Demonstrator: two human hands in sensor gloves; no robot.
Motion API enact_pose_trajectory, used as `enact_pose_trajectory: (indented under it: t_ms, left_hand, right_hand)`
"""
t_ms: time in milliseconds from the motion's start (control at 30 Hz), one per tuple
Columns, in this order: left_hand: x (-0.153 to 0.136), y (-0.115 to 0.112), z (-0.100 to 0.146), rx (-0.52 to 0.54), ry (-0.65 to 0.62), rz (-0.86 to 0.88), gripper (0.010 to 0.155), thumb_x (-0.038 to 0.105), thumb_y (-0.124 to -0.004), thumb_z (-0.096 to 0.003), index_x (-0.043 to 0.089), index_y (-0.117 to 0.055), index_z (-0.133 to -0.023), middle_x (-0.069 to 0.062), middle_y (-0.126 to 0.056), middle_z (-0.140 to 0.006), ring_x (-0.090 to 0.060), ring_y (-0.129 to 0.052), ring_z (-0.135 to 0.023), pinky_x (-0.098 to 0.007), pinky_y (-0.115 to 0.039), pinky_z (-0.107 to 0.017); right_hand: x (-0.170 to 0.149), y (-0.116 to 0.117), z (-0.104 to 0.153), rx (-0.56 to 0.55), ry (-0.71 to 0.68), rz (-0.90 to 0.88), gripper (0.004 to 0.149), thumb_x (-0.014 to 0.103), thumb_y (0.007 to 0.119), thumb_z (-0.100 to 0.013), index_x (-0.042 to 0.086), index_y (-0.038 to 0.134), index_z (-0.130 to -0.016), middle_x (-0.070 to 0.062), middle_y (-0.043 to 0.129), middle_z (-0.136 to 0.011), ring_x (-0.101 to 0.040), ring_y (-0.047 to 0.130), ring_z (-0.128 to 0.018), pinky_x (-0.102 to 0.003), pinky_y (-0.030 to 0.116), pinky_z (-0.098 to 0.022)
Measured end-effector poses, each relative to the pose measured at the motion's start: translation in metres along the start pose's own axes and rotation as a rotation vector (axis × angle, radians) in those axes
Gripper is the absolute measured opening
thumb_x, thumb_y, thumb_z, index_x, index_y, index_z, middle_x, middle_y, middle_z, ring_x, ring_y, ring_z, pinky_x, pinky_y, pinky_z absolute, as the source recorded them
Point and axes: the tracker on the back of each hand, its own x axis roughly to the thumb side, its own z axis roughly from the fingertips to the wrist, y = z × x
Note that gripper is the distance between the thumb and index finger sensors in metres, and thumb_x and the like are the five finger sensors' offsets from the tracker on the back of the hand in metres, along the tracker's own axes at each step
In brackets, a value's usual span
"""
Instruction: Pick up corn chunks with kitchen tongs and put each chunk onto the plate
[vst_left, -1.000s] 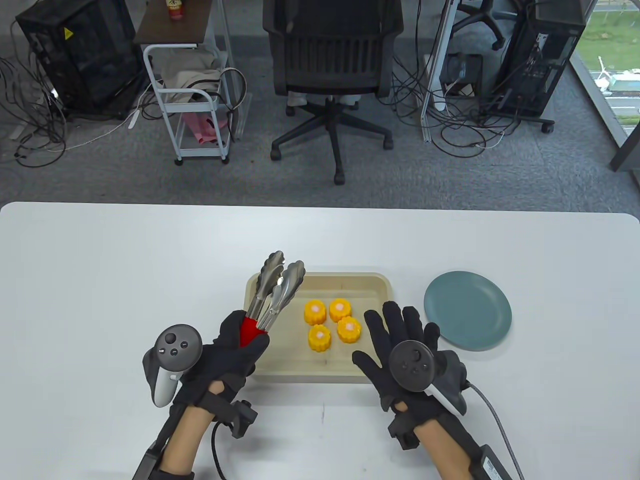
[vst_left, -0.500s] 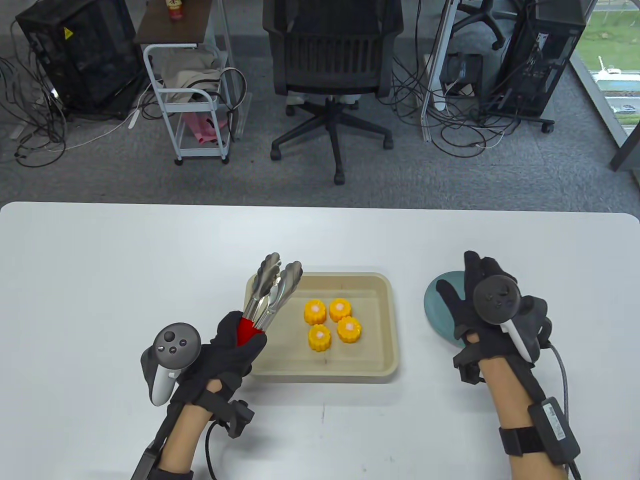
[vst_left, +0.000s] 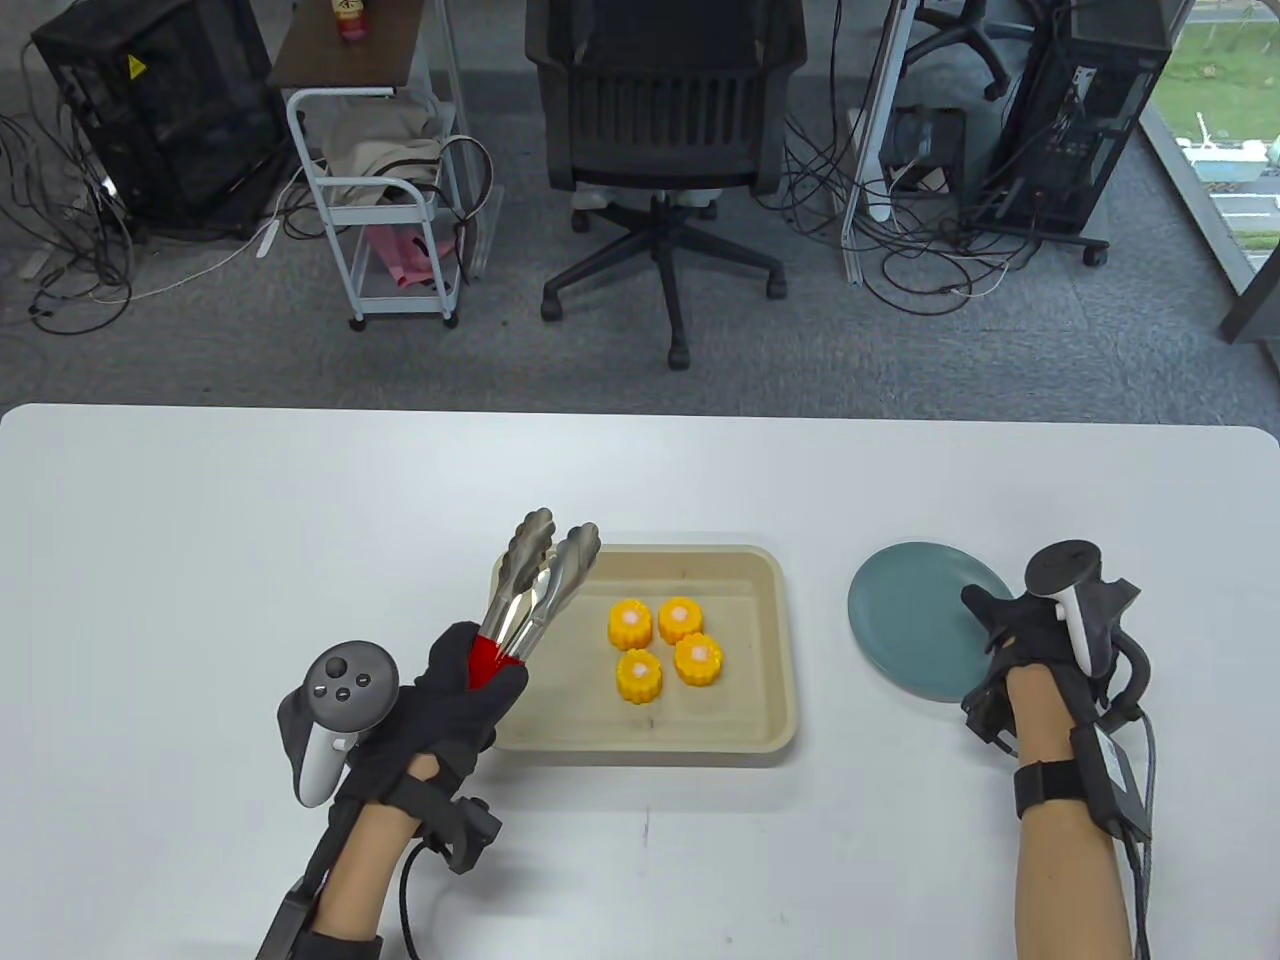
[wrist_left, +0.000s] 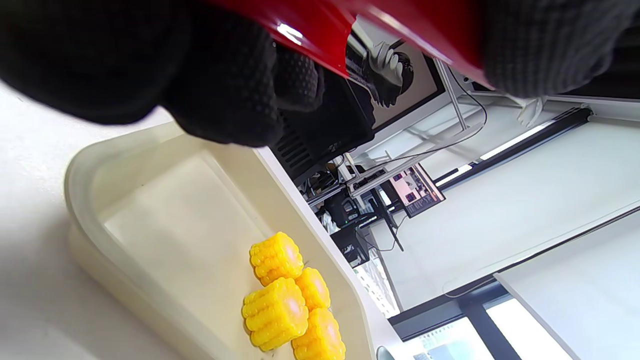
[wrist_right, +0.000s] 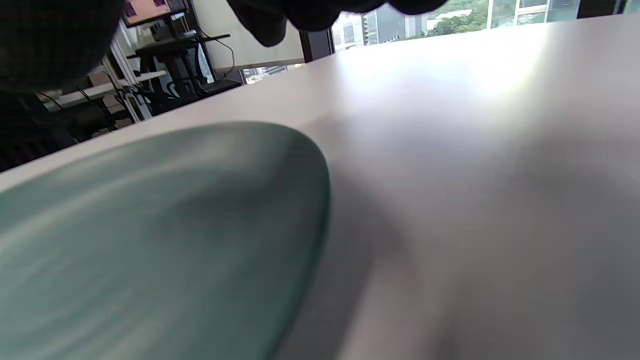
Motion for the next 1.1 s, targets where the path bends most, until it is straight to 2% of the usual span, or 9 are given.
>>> enact_pose_trajectory:
  t_ms: [267, 400, 500, 600, 667, 733, 867, 1000, 1100]
  left_hand:
    - [-0.001, -0.002, -0.001, -0.009, 0.001, -0.002, 0.095, 0.072, -0.07, -0.0416, 0.014, -0.035, -0.108, -0.019, -0.076, -0.087, -0.028, -0.099, -0.037, -0.046, -0.09, -0.019]
    - [-0.001, -0.003, 0.0, -0.01, -0.002, -0.008, 0.095, 0.072, -0.07, -0.0418, 0.014, -0.035, -0.108, -0.019, -0.076, -0.087, -0.028, -0.099, -0.037, -0.046, -0.09, -0.02]
    - [-0.001, -0.003, 0.0, -0.009, -0.007, -0.004, 0.095, 0.072, -0.07, -0.0417, 0.014, -0.035, -0.108, -0.019, -0.076, -0.087, -0.028, -0.099, -0.038, -0.046, -0.09, -0.02]
    - [-0.002, -0.002, 0.0, -0.019, -0.001, 0.014, 0.095, 0.071, -0.071, -0.0418, 0.014, -0.036, -0.108, -0.019, -0.076, -0.087, -0.029, -0.099, -0.037, -0.046, -0.09, -0.019]
    - [-0.002, -0.001, 0.0, -0.021, -0.003, 0.031, 0.095, 0.071, -0.071, -0.0417, 0.014, -0.036, -0.108, -0.019, -0.076, -0.087, -0.029, -0.099, -0.037, -0.047, -0.09, -0.019]
    - [-0.001, 0.001, 0.0, -0.019, -0.008, 0.046, 0.095, 0.071, -0.071, -0.0417, 0.014, -0.035, -0.108, -0.019, -0.076, -0.087, -0.029, -0.099, -0.037, -0.047, -0.09, -0.019]
    - [-0.002, 0.003, 0.001, -0.014, -0.012, 0.068, 0.095, 0.071, -0.071, -0.0416, 0.014, -0.035, -0.108, -0.019, -0.076, -0.087, -0.03, -0.099, -0.037, -0.047, -0.089, -0.019]
    - [-0.001, 0.002, 0.001, -0.023, -0.015, 0.081, 0.095, 0.071, -0.072, -0.0415, 0.014, -0.036, -0.108, -0.02, -0.075, -0.087, -0.03, -0.099, -0.037, -0.048, -0.089, -0.02]
    - [-0.001, 0.001, 0.001, -0.034, -0.017, 0.101, 0.095, 0.07, -0.072, -0.0413, 0.014, -0.036, -0.108, -0.02, -0.075, -0.087, -0.03, -0.099, -0.037, -0.048, -0.089, -0.02]
  right_hand:
    - [-0.002, 0.023, -0.006, 0.066, 0.07, 0.024, 0.101, 0.072, 0.079, -0.027, 0.024, 0.044, -0.108, -0.006, 0.038, -0.11, -0.023, 0.05, -0.083, -0.036, 0.056, -0.059]
    - [0.0, 0.032, -0.003, 0.046, 0.061, 0.047, 0.094, 0.067, 0.083, -0.029, 0.025, 0.046, -0.104, -0.006, 0.038, -0.108, -0.024, 0.05, -0.082, -0.036, 0.056, -0.059]
    - [-0.001, 0.033, -0.002, -0.029, 0.045, 0.097, 0.084, 0.068, 0.081, -0.027, 0.021, 0.062, -0.093, -0.008, 0.043, -0.107, -0.024, 0.054, -0.081, -0.036, 0.06, -0.057]
    - [-0.005, 0.033, 0.0, 0.023, 0.093, 0.028, 0.073, 0.067, 0.082, -0.026, 0.018, 0.069, -0.08, -0.008, 0.046, -0.106, -0.025, 0.056, -0.079, -0.037, 0.061, -0.056]
    - [-0.011, 0.03, -0.001, 0.113, 0.102, -0.078, 0.065, 0.068, 0.081, -0.028, 0.02, 0.072, -0.072, -0.006, 0.054, -0.103, -0.024, 0.061, -0.078, -0.036, 0.064, -0.054]
    - [-0.012, 0.026, 0.001, 0.183, 0.071, -0.245, 0.055, 0.06, 0.086, -0.034, 0.02, 0.073, -0.069, -0.007, 0.055, -0.102, -0.025, 0.062, -0.078, -0.037, 0.065, -0.053]
    - [-0.013, 0.018, 0.01, 0.262, 0.052, -0.575, 0.032, 0.048, 0.077, -0.047, 0.021, 0.074, -0.063, -0.007, 0.062, -0.102, -0.025, 0.078, -0.082, -0.035, 0.08, -0.056]
    - [-0.012, 0.018, 0.029, 0.401, 0.148, -0.931, 0.03, 0.043, 0.07, -0.051, 0.018, 0.069, -0.067, -0.015, 0.052, -0.108, -0.036, 0.09, -0.08, -0.034, 0.093, -0.053]
    - [-0.008, 0.011, 0.046, 0.432, 0.141, -0.975, 0.032, 0.043, 0.066, -0.052, 0.02, 0.064, -0.073, -0.018, 0.044, -0.111, -0.036, 0.092, -0.079, -0.033, 0.095, -0.051]
